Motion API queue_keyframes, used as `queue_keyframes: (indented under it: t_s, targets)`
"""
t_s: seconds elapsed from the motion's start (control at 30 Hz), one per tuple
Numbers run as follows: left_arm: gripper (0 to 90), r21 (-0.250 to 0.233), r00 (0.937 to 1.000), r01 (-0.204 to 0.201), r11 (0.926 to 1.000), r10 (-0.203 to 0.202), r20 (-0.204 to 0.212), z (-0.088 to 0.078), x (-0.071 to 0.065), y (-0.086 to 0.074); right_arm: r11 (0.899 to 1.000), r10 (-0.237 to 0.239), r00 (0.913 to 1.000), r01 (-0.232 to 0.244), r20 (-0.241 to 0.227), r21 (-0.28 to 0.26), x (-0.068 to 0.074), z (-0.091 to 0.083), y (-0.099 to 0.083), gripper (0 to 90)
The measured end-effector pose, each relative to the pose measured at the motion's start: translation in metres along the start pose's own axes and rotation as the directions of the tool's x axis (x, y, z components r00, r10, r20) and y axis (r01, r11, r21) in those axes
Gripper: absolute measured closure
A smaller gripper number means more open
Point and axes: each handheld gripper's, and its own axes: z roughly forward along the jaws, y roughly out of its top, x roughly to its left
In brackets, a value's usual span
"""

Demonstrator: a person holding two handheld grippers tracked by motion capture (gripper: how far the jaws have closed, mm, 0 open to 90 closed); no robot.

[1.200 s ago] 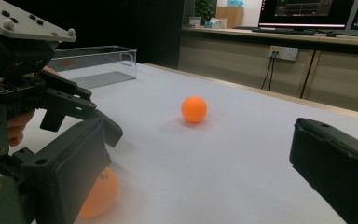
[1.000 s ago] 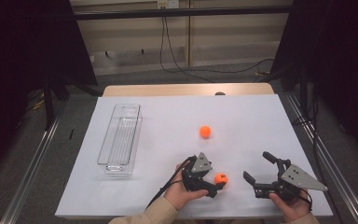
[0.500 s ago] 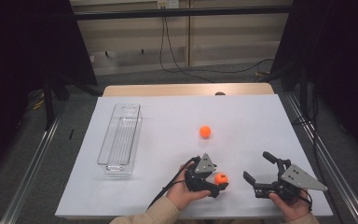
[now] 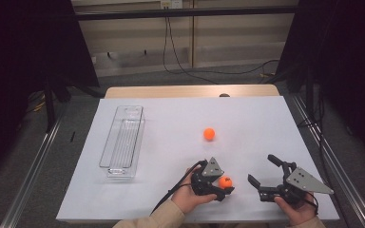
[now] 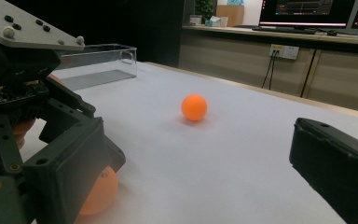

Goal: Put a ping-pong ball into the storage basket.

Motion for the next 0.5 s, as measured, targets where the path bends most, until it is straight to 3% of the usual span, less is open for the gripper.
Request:
queue_keyframes:
  t_s: [0.5]
  targets:
    - [43.4,0.022,1.0,-0.007,0.9997,0.007,0.001,0.0025,-0.0012,0.0007,1.0,0.0,1.0,0.0,-0.001,0.001,0.0003,0.0005,-0.0003,3.5]
